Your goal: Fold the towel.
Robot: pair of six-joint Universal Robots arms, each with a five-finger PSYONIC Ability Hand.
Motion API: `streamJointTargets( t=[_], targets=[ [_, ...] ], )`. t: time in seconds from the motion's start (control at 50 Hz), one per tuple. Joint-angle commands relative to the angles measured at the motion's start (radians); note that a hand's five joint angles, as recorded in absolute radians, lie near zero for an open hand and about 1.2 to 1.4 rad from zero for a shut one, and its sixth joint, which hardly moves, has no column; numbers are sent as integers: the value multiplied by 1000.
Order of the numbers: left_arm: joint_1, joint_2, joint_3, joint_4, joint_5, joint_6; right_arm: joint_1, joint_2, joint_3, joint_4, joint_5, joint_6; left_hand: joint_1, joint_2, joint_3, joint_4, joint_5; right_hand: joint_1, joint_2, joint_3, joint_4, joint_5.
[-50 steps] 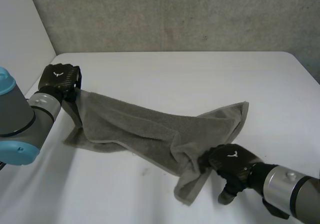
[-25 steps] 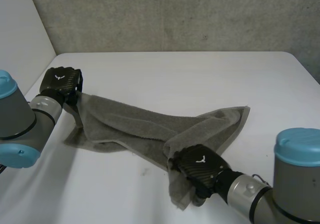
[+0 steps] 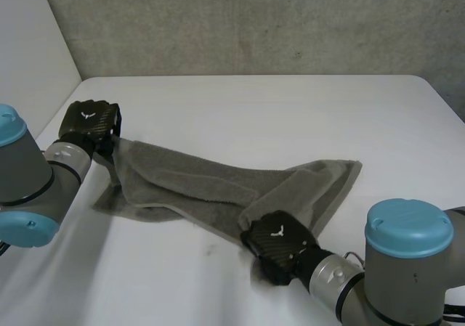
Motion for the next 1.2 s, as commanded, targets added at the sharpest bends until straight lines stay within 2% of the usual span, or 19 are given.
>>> streamJointTargets(
  t=[0.02, 0.1, 0.22, 0.28, 0.32, 0.38, 0.42, 0.44, 0.48, 0.68, 0.82, 0.86, 0.92, 0.96, 0.98, 1.02, 1.08, 1.12, 1.2],
  targets=[
    [0, 2, -1, -1, 0, 0, -10, -101, 6, -16, 39, 6, 205, 179, 180, 179, 194, 63, 83, 88, 52, 65],
    [0, 7, -3, -3, 0, 0, -51, -179, 9, -8, 36, 32, 205, 179, 180, 179, 194, 63, 83, 88, 52, 65],
    [-3, 12, -3, -7, -5, 0, -119, -213, -1, 23, 26, 48, 205, 179, 180, 179, 194, 63, 83, 88, 52, 65],
    [-8, 21, -4, -15, -2, 0, -176, -250, -29, 116, 17, 32, 205, 179, 180, 179, 194, 63, 83, 88, 52, 65],
    [-8, 44, -15, -30, 0, -2, -281, -279, -79, 261, 11, -7, 205, 179, 180, 179, 194, 63, 83, 88, 52, 65],
    [-6, 64, -29, -46, 0, -6, -337, -291, -104, 334, 8, -49, 205, 179, 180, 179, 194, 63, 83, 88, 52, 65],
    [-11, 106, -47, -90, 0, -5, -432, -317, -153, 462, -10, -159, 205, 179, 180, 179, 194, 63, 83, 88, 52, 65],
    [-11, 107, -47, -90, 0, -5, -432, -317, -153, 463, -11, -159, 205, 179, 180, 179, 194, 63, 83, 88, 52, 65],
    [-18, 134, -62, -163, 0, -9, -495, -328, -190, 568, -30, -254, 205, 179, 180, 179, 194, 63, 83, 88, 52, 65],
    [-61, 150, -116, -335, 8, 1, -553, -282, -222, 693, -44, -394, 205, 179, 180, 179, 194, 63, 83, 88, 52, 65],
    [-78, 50, -62, -336, 9, 3, -544, -136, -291, 632, -41, -419, 205, 179, 180, 179, 194, 63, 83, 88, 52, 65],
    [-93, -5, 38, -336, 6, -6, -533, -63, -366, 555, -41, -416, 205, 179, 180, 179, 194, 63, 83, 88, 52, 65],
    [-104, -31, 103, -334, 6, -11, -521, -29, -422, 501, -40, -406, 205, 179, 180, 179, 194, 63, 83, 88, 52, 65],
    [-121, -63, 273, -314, 3, -17, -484, 23, -565, 372, -34, -399, 205, 179, 180, 179, 194, 63, 83, 88, 52, 65],
    [-121, -64, 273, -314, 3, -17, -484, 23, -566, 371, -34, -399, 205, 179, 180, 179, 194, 63, 83, 88, 52, 65],
    [-130, -76, 473, -261, -3, -38, -460, 45, -722, 200, -37, -386, 205, 179, 180, 179, 194, 63, 83, 88, 52, 65],
    [-135, -77, 580, -224, -9, -62, -452, 46, -787, 103, -40, -371, 205, 179, 180, 179, 194, 63, 83, 88, 52, 65],
    [-137, -74, 751, -150, -26, -139, -444, 37, -880, -72, -43, -307, 205, 179, 180, 179, 194, 63, 83, 88, 52, 65],
    [-133, -70, 852, -107, -74, -218, -450, 12, -913, -187, -35, -211, 205, 179, 180, 179, 194, 63, 83, 88, 52, 65]
  ],
)
